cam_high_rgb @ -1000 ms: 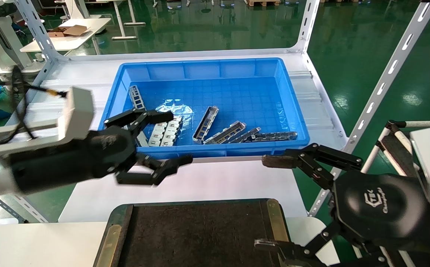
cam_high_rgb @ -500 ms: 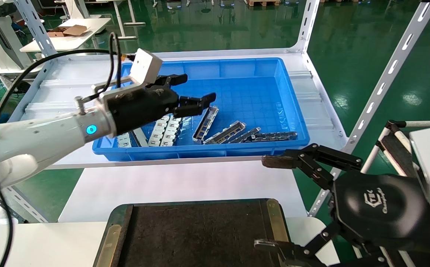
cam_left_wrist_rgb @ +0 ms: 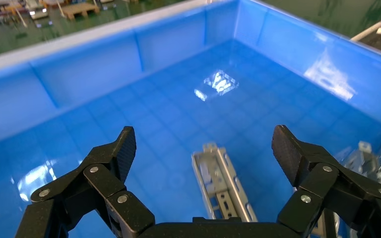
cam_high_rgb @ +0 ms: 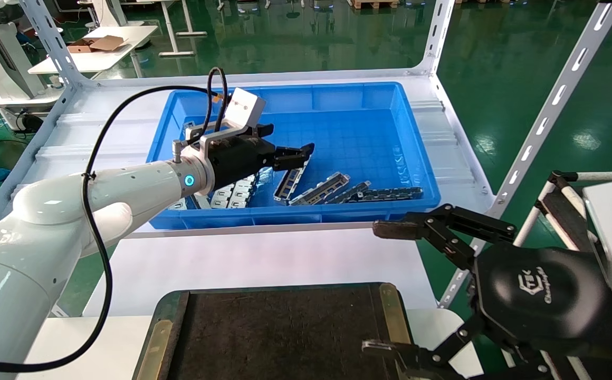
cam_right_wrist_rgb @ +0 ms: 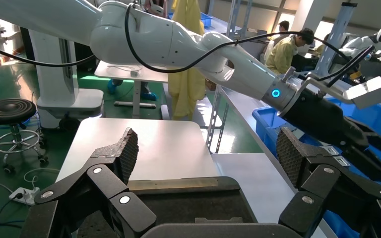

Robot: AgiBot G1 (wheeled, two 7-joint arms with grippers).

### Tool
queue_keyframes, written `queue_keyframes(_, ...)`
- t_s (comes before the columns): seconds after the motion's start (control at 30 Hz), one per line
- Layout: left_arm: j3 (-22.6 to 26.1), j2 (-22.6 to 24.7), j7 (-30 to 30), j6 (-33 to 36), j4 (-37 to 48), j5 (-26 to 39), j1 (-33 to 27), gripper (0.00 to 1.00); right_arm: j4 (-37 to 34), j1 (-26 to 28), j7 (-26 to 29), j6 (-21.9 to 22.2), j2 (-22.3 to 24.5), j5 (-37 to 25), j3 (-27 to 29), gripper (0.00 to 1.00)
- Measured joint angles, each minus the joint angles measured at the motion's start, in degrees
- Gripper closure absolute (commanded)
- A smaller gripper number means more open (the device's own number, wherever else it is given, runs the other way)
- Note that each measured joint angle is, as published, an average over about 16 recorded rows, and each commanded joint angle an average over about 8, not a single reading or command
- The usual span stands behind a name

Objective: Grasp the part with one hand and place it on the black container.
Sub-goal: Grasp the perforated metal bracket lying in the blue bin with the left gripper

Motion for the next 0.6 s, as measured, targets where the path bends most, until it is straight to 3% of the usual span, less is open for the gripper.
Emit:
queue_keyframes(0.17,1.38,1.01,0.61,-1.25,2.37,-1.09,-0.15,0.00,0.00,0.00,-0.01,0.01,0.01,0.01,-0.02,0.00)
queue_keyframes(0.2,1.75,1.10,0.61,-1.48,2.58,-1.37,-0.12,0.00,0.00,0.01,-0.01,0.01,0.01,0.02,-0.03,0.05)
queue_keyframes(0.27,2.52,1.20,0.50,-1.95,2.80,-1.98,-0.01,0.17,0.00,0.01,-0.02,0.01,0.01,0.02,-0.03,0.30)
queue_keyframes(0.43,4.59,1.30,-0.16,-3.29,2.76,-3.69,0.25,0.80,0.00,0.01,-0.03,0.02,0.02,0.04,-0.05,0.92)
queue_keyframes(0.47,5.01,1.31,-0.33,-3.58,2.72,-4.04,0.29,0.92,0.00,0.01,-0.03,0.03,0.02,0.04,-0.06,1.00)
queue_keyframes(0.5,5.44,1.31,-0.51,-3.87,2.69,-4.39,0.33,0.98,0.00,0.01,-0.03,0.03,0.03,0.04,-0.06,1.00)
queue_keyframes(0.6,6.71,1.31,-1.05,-4.72,2.62,-5.43,0.46,1.00,0.00,0.02,-0.04,0.03,0.03,0.05,-0.07,1.00)
